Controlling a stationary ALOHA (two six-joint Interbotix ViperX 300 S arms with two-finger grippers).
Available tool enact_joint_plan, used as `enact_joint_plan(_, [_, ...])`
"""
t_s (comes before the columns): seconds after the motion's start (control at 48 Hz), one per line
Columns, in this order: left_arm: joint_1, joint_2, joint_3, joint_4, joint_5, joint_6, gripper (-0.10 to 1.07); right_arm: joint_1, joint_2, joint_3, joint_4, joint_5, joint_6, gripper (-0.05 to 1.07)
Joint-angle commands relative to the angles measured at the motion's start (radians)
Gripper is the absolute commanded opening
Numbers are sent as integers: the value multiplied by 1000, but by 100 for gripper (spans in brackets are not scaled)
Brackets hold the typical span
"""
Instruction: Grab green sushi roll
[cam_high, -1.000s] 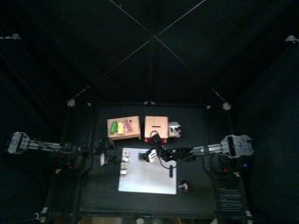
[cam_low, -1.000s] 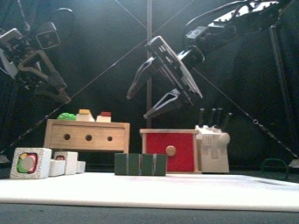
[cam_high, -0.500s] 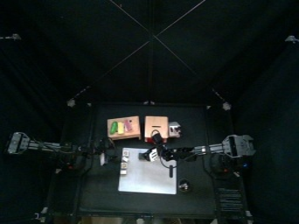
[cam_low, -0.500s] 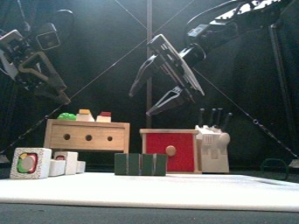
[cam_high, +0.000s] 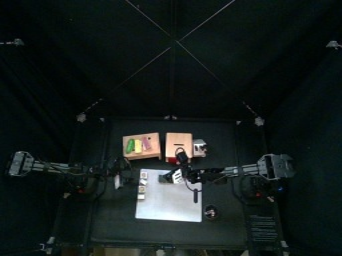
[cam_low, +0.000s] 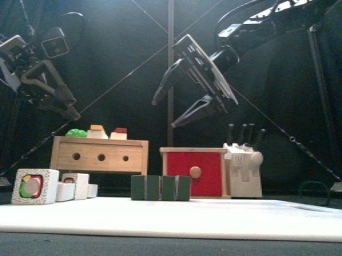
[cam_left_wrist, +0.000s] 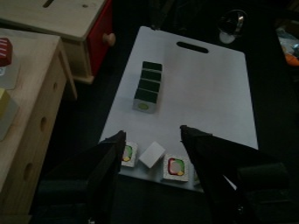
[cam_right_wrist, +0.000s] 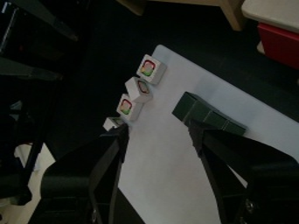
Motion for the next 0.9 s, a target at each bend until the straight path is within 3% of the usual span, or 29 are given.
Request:
enact_joint_plan(0.0, [6,2,-12,2,-3,-2,89,3,-46,-17,35,15,-44,91])
enact_joint_plan(0.083, [9,2,-11,2,-3,-2,89,3,-49,-40,144,89,-153,91])
enact_joint_plan(0.146, [9,2,-9,0,-3,-2,89,3,-46,-78,268,206,-302,91])
enact_joint_plan(0.229, [11,2,-5,0,-3,-3,89,-12,-28,-169,508,417,-637,91])
enact_joint_plan(0.292, [11,2,-2,0,-3,-6,89,-49,-5,-224,647,511,-881,91])
enact_joint_plan(0.354, [11,2,0,-5,-3,-8,89,-74,29,-261,767,514,-1065,91])
enact_joint_plan(0.417, [11,2,2,-14,-3,-6,89,-92,69,-299,859,459,-1163,91])
enact_joint_plan(0.521, [11,2,3,-31,-3,-3,89,-101,103,-339,848,428,-1209,91])
enact_joint_plan(0.75, [11,2,3,-43,-5,-2,89,-95,127,-370,657,512,-1239,91])
enact_joint_plan(0.875, [12,2,3,-41,-3,-2,89,-80,144,-368,614,537,-1289,91])
